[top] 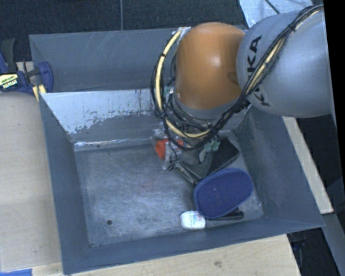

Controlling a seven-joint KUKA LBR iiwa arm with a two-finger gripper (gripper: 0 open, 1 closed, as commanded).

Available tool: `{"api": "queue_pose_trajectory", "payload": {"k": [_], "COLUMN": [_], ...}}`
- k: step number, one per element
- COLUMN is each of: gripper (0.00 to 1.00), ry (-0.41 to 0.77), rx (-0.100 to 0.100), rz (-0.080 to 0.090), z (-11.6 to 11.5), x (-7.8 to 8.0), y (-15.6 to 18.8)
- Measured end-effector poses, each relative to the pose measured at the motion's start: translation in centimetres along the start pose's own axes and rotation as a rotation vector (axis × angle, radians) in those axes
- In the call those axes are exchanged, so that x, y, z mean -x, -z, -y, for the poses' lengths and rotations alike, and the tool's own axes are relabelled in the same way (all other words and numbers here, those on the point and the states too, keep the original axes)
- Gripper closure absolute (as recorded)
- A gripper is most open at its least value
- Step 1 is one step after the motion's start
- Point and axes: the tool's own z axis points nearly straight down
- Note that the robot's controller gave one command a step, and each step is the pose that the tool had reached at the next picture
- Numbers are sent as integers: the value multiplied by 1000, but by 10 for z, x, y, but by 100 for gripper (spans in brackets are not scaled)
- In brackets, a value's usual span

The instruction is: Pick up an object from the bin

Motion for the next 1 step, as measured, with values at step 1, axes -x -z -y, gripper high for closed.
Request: {"api": "queue_pose_trajectory", "payload": {"k": [1], "gripper": [100], "ry": [312], "rx": [1], "rz": [-2], "z": [7], "x": [12], "y": [75]}}
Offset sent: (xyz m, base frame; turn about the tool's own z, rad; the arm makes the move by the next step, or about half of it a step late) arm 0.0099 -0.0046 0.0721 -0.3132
